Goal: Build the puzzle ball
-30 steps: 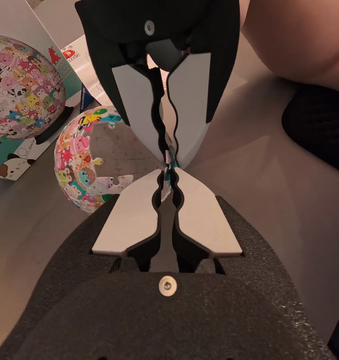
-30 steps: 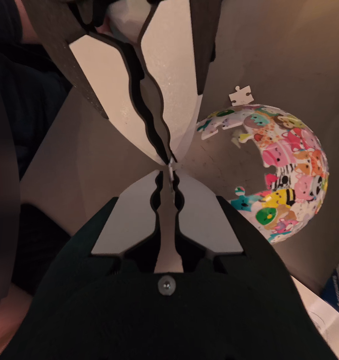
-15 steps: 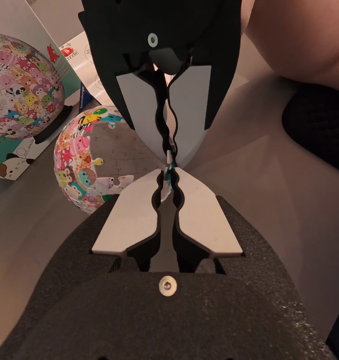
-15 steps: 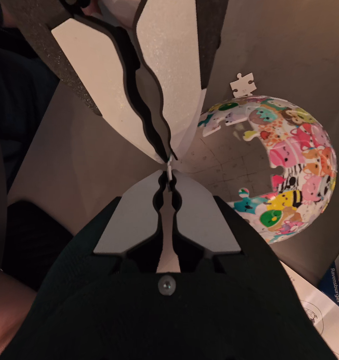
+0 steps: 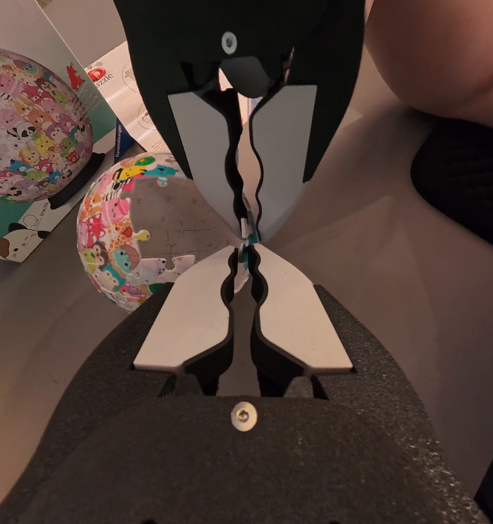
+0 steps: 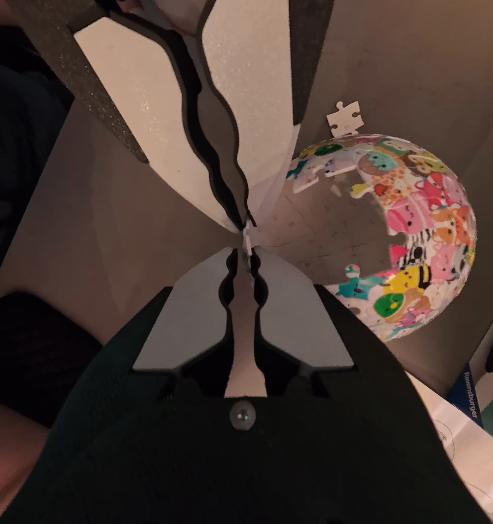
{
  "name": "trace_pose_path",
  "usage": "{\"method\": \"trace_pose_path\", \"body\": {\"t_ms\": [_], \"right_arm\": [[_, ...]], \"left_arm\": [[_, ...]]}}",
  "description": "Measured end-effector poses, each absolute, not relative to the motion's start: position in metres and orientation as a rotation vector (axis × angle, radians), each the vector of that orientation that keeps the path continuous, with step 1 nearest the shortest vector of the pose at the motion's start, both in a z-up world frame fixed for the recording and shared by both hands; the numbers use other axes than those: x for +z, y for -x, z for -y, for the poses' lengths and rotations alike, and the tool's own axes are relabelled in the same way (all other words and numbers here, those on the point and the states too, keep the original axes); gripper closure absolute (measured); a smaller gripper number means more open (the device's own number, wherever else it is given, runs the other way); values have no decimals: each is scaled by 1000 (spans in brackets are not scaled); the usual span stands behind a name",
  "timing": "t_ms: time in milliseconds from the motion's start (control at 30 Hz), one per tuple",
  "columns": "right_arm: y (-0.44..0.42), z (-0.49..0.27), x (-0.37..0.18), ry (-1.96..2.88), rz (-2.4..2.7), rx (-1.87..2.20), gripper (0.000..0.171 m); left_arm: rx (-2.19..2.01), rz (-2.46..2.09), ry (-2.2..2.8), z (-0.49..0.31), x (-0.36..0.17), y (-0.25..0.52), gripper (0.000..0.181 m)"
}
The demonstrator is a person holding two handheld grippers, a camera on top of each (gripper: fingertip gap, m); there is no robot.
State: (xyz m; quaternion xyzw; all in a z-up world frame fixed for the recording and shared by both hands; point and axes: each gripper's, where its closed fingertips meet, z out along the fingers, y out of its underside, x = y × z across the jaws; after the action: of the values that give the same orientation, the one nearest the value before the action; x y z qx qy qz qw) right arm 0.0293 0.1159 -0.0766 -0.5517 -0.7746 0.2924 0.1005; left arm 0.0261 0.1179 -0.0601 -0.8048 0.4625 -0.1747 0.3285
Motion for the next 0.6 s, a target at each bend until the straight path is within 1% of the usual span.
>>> {"method": "trace_pose_path", "body": {"t_ms": [100,167,400,500,600], "right_arm": [[-30,-117,-75,1625,2282,872,161],[-29,-118,-72,1607,2270,878,160],[-28,-116,-74,1616,2278,915,160],[-26,-114,-75,1616,2283,924,166],[-25,-113,-74,1615,2281,942,167]], "left_arm": [[-467,-1195,2115,-118,-60,-26,174],[-462,-1178,2109,-120,-58,-24,166],[-467,-1179,2106,-120,-59,-24,167],[-468,-1179,2105,-119,-59,-25,165],[-462,-1156,2098,-119,-56,-24,158]]}}
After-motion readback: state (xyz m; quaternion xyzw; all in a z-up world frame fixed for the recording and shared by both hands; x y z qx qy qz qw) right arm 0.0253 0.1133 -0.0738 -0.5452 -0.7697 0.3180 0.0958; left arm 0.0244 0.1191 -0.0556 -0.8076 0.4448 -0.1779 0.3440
